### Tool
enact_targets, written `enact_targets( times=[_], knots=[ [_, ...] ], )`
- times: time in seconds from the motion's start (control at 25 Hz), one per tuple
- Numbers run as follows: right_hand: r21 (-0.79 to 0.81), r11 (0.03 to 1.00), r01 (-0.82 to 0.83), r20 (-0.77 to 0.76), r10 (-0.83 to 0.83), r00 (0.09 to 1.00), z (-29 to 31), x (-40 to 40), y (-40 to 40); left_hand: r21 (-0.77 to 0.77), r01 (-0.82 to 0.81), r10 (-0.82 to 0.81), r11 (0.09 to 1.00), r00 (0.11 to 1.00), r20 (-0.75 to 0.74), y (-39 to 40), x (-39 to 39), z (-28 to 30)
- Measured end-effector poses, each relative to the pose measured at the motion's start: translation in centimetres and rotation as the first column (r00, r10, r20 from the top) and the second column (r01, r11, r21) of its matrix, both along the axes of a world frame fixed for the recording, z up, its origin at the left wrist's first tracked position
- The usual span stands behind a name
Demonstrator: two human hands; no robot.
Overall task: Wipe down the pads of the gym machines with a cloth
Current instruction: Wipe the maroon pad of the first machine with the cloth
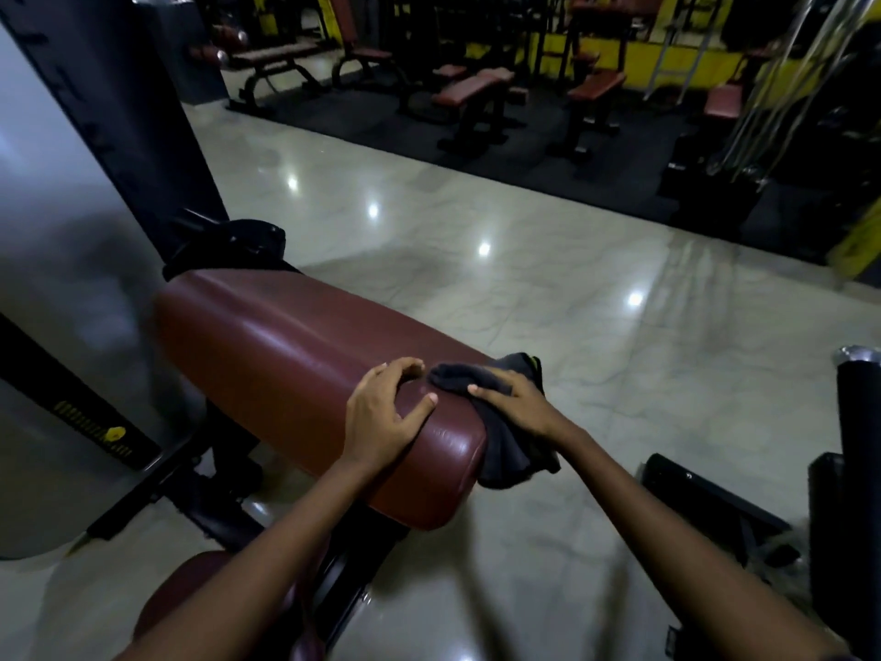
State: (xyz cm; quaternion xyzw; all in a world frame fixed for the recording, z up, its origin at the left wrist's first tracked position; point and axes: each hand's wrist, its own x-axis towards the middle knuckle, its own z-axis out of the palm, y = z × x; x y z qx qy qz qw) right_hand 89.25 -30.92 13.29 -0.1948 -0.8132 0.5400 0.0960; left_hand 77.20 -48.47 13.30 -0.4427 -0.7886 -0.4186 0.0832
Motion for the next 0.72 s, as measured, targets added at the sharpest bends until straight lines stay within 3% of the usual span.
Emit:
enact_targets(
  times=[0.08,0.24,0.44,0.72],
  knots=[
    [0.031,0.998,0.059,0.032,-0.06,0.998,-0.8,-1.0,1.9,-0.012,-0.025,0.026,1.0,0.995,0.098,0.6,-0.5,0.6],
    [0.082,0.991,0.108,0.029,-0.111,0.993,-0.7,-3.5,5.4,-0.153,0.028,-0.004,0.988,0.988,0.156,2.9,-2.7,2.6],
    [0.009,0.991,0.132,-0.081,-0.131,0.988,-0.4,-7.7,11.7,-0.333,-0.057,0.098,0.941,0.989,0.108,7.1,-7.4,4.0],
    [0.009,0.994,-0.107,-0.159,0.108,0.981,2.8,-14.7,21.5,-0.532,-0.215,0.284,0.819,0.958,0.049,13.6,-11.7,5.6]
  ],
)
